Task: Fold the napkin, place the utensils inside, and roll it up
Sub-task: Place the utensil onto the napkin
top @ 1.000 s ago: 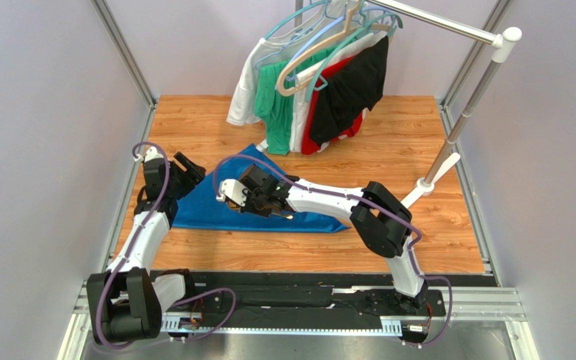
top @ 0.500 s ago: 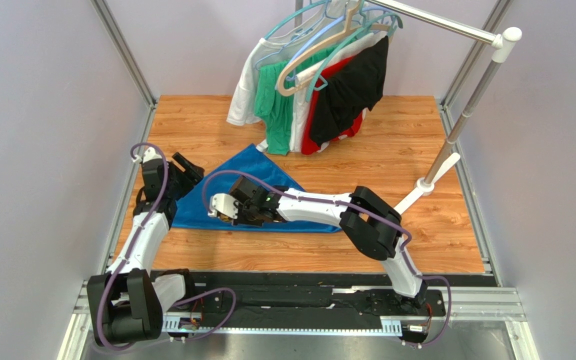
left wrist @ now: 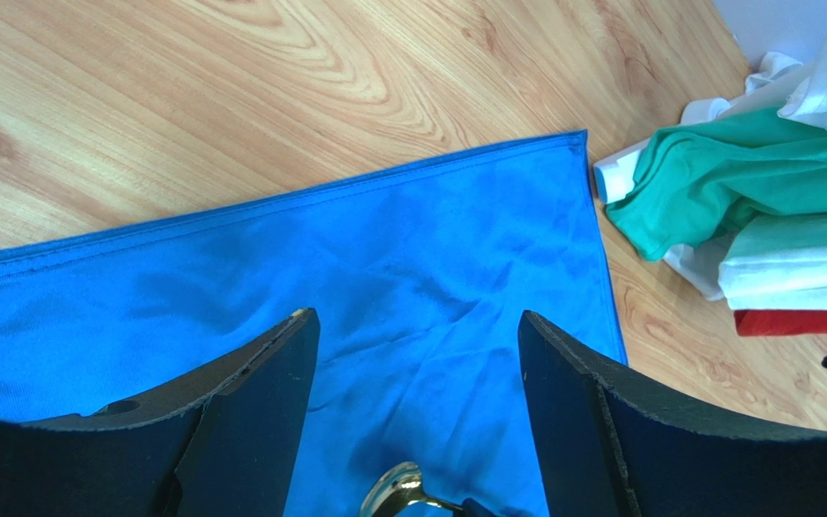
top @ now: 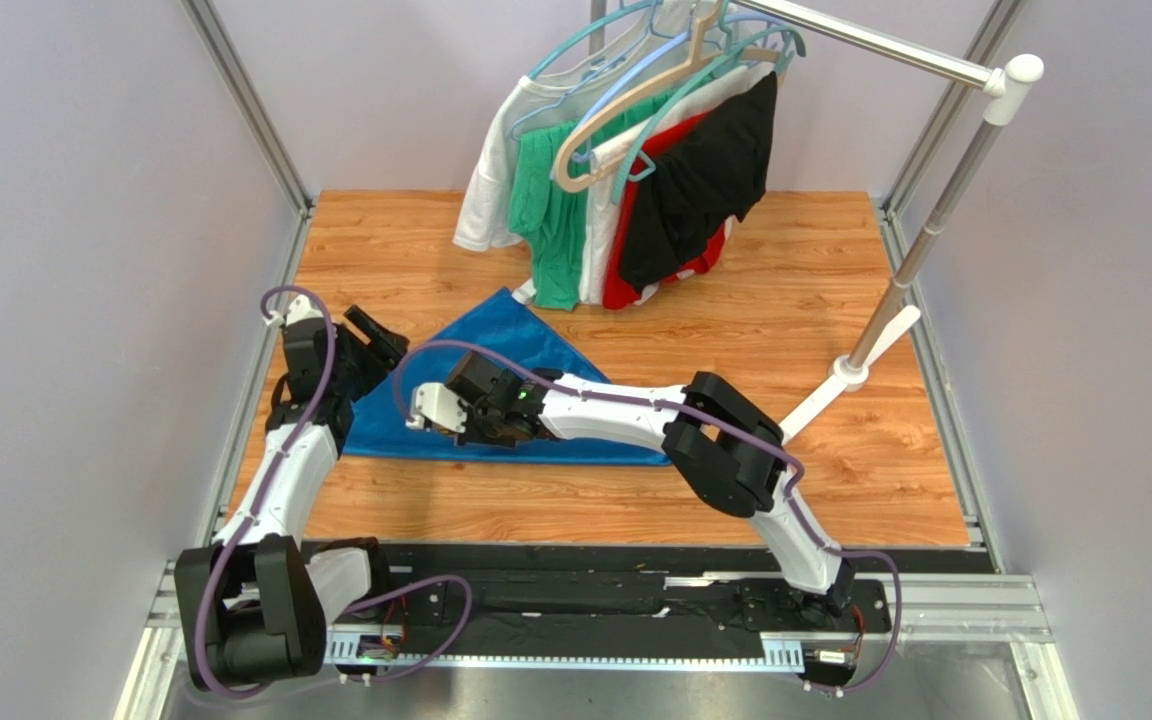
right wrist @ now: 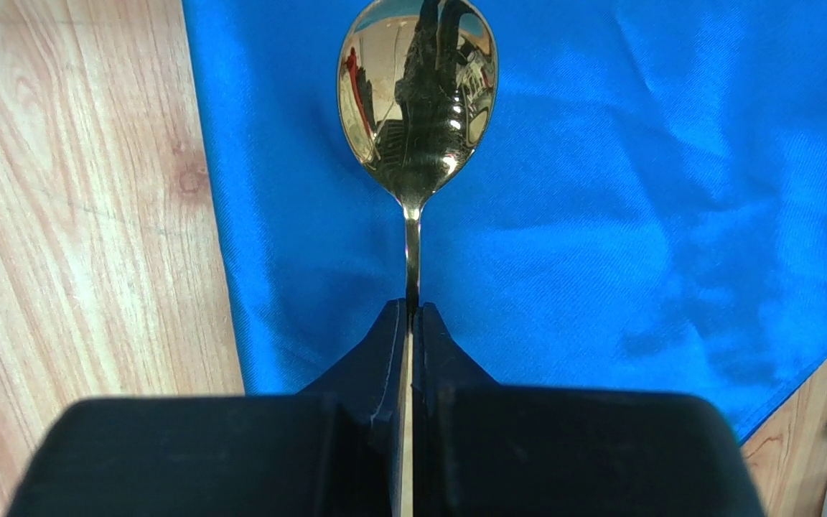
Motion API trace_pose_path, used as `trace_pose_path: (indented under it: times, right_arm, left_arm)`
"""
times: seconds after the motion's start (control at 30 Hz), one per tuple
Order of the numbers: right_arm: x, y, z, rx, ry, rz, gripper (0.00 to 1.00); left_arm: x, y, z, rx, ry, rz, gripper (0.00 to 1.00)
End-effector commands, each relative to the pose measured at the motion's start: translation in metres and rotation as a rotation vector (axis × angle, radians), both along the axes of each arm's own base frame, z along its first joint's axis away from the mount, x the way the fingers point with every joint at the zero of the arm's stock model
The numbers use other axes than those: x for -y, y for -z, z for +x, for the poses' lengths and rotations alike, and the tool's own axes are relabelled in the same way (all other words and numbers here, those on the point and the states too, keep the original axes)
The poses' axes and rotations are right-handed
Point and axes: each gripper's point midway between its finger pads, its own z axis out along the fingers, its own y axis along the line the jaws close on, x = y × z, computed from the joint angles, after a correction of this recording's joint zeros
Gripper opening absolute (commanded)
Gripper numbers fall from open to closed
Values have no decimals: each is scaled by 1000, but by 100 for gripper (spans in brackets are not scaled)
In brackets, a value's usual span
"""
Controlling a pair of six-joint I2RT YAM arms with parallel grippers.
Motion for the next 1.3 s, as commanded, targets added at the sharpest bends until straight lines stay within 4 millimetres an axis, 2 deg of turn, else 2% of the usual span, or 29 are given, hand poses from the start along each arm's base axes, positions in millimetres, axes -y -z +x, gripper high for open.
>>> trace_pose_path:
  times: [0.0, 0.47, 0.77, 0.83, 0.87, 1.0, 1.03, 1.13, 1.2, 1.23, 1.27]
  right_arm:
    - [-8, -9, 0, 17, 6, 9, 0]
    - [-10, -1, -22, -65, -7, 14, 0]
    - [-11, 4, -21, -58, 6, 12, 1]
    - [-11, 5, -20, -59, 12, 14, 5]
    - [-12, 3, -19, -58, 16, 20, 11]
    - [-14, 0, -19, -52, 21, 40, 24]
    - [-10, -2, -15, -30, 45, 37, 31]
    - [-11, -10, -14, -36, 61, 66, 39]
    - [-10, -24, -8, -19, 89, 99, 42]
    - [-5, -25, -7, -18, 102, 97, 44]
    - [-2, -42, -3, -2, 119, 131, 45]
  left_arm:
    - [-1, -1, 2, 20, -6, -16, 77]
    - [-3, 0, 1, 15, -11, -16, 77]
    - [-3, -1, 0, 18, -11, -14, 77]
    - [-3, -1, 0, 18, -9, -14, 77]
    - [-3, -3, 1, 22, -8, -17, 77]
    - [-3, -4, 0, 20, -8, -17, 78]
    - [-3, -4, 0, 22, -8, -15, 78]
    - [-3, -5, 0, 23, -8, -15, 78]
    - [-3, -6, 0, 24, -11, -13, 78]
    - [-3, -6, -1, 21, -10, -12, 78]
    - [-4, -5, -1, 20, -13, -11, 78]
